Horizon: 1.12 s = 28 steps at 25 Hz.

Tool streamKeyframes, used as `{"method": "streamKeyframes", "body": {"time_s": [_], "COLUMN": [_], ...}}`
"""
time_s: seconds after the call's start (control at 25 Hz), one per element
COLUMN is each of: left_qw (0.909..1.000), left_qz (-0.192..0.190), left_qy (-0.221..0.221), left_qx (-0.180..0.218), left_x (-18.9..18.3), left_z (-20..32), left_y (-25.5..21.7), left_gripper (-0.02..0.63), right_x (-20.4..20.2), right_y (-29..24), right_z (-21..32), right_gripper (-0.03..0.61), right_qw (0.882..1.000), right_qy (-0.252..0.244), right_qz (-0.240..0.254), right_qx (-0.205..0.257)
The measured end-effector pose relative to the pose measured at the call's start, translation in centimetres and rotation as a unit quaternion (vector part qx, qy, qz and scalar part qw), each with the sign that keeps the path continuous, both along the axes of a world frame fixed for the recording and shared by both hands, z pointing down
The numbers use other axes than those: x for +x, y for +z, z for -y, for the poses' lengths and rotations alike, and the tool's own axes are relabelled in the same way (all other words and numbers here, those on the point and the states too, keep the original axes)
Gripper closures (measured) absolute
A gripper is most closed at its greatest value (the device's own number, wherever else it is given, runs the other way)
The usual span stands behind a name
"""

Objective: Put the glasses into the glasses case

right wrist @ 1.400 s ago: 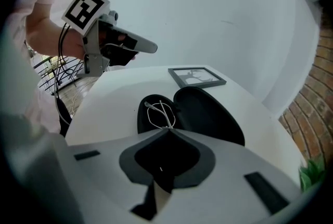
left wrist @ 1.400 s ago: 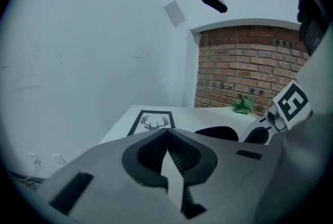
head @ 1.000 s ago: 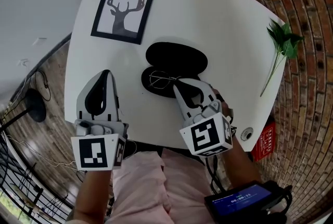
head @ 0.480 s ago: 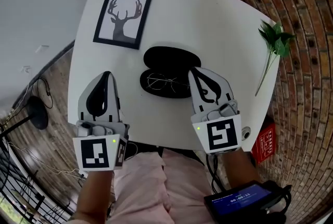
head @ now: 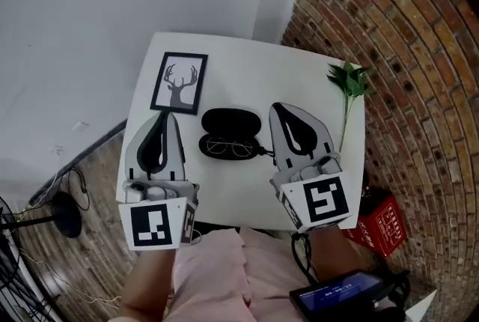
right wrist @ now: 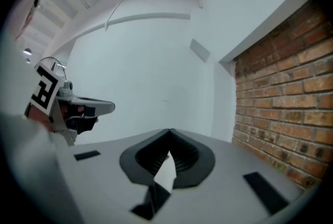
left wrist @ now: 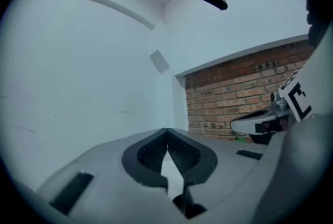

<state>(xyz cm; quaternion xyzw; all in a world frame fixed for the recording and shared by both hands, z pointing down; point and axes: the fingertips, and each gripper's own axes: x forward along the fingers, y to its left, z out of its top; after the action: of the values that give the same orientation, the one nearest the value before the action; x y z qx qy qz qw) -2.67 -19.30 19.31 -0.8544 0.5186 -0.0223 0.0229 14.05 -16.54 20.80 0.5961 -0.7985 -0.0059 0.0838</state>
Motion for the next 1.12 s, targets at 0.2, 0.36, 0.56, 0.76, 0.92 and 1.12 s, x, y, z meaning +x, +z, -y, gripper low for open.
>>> {"method": "streamKeyframes", "body": {"time_s": [0.2,0.36,0.56,0.76,0.92,1.12], "left_qw": [0.999,0.9983,0.9975,0.9975,0.9974,0.9975], "left_qz": [-0.002,-0.007,-0.005,-0.002,-0.005,-0.007], "left_qy": [0.002,0.01,0.025,0.028,0.029,0.031], "left_qx": [0.045,0.058,0.066,0.065,0.065,0.064], "left_x": [1.5,2.6,3.8,3.9,3.4,3.1], "left_z": [-1.1,-1.9,-3.3,-3.5,-3.5,-3.5], "left_y": [-4.1,-5.3,-5.8,-5.9,-5.9,-5.8], "left_gripper": [0.611,0.611,0.611,0.611,0.611,0.611], "right_x": [0.7,1.3,1.3,0.9,0.1,-0.5], "right_y": [-4.6,-5.7,-6.0,-6.3,-6.4,-6.2], "right_z": [-1.9,-3.1,-4.0,-4.1,-4.2,-4.3], "right_gripper": [0.574,0.574,0.575,0.575,0.575,0.575], "right_qw": [0.998,0.997,0.997,0.997,0.998,0.998], "right_qy": [0.013,0.017,0.019,0.015,0.014,0.012], "right_qz": [0.002,0.001,-0.001,0.001,0.008,0.008], "right_qx": [0.055,0.071,0.077,0.079,0.068,0.063]}}
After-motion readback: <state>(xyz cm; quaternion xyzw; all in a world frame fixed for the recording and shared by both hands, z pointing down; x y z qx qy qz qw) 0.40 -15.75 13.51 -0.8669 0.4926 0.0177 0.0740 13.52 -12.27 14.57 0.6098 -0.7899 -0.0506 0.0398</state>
